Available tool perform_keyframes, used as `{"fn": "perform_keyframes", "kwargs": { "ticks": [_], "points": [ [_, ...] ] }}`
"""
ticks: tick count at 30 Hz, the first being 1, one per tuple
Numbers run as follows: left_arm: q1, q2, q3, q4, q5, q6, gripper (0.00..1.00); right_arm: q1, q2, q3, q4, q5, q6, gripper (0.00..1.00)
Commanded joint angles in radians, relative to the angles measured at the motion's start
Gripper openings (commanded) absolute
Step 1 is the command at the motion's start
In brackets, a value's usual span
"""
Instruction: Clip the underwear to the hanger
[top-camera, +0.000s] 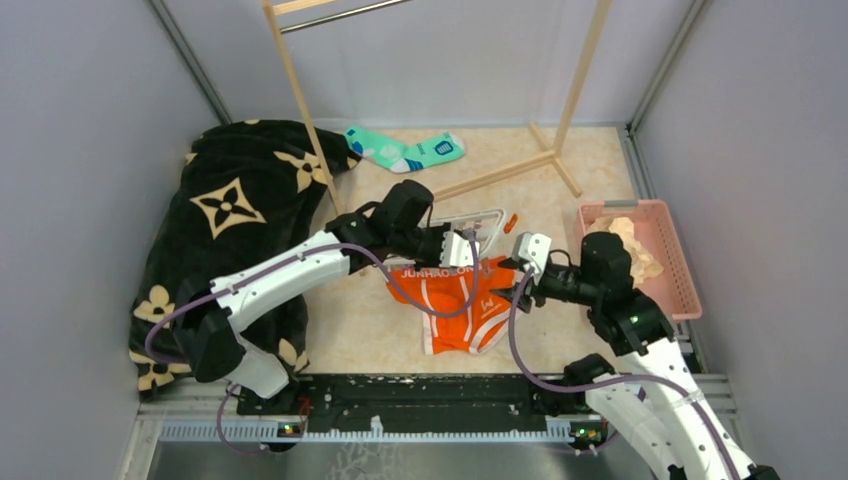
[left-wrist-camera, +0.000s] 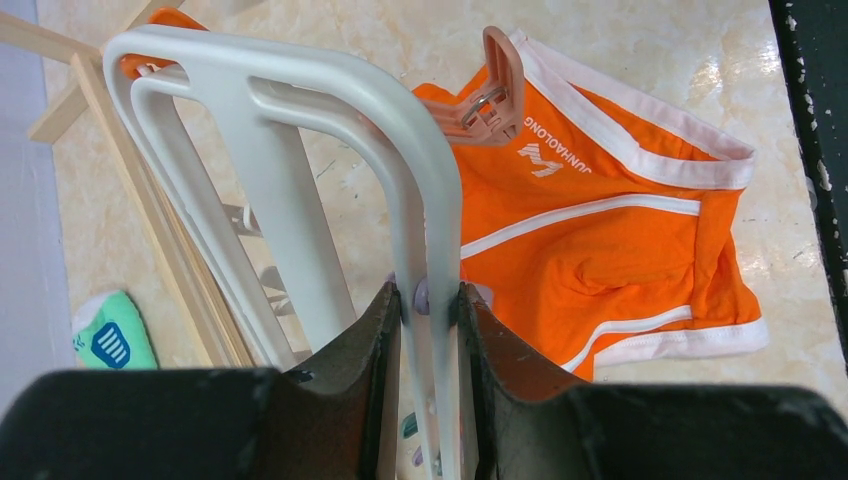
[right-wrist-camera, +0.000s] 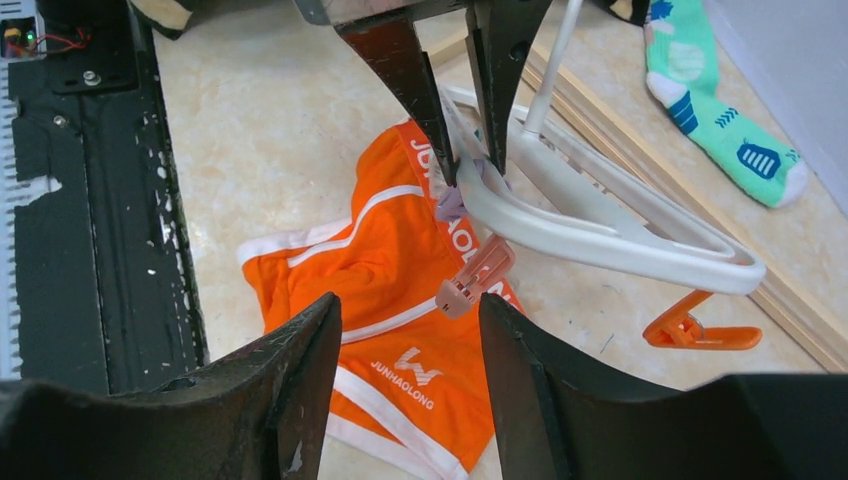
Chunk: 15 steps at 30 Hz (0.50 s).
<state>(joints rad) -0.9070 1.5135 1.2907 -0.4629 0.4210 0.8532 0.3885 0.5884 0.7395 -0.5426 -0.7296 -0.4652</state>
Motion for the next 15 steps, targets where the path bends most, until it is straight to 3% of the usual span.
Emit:
{"fn": "perform_keyframes", "kwargs": {
  "ticks": [1,6,9,15],
  "points": [
    [0.007,-0.044,-0.003,0.075,0.043,0.045,0.00,-0.007,0.068,0.063,-0.012,-0.040,-0.100,0.55],
    [0.014,-0.042,-0.010,0.079,0.040,0.047,0.00,-0.015,0.204,0.136,-0.010,-0.111,-0.088,0.59],
    [0.019,-0.037,-0.011,0.079,0.030,0.049,0.00,-0.083,0.245,0.131,0.076,-0.204,-0.017,0.59],
    [0.040,-0.031,-0.010,0.090,0.057,0.041,0.00,-0.129,0.124,0.042,0.267,-0.156,0.163,0.59]
  ]
}}
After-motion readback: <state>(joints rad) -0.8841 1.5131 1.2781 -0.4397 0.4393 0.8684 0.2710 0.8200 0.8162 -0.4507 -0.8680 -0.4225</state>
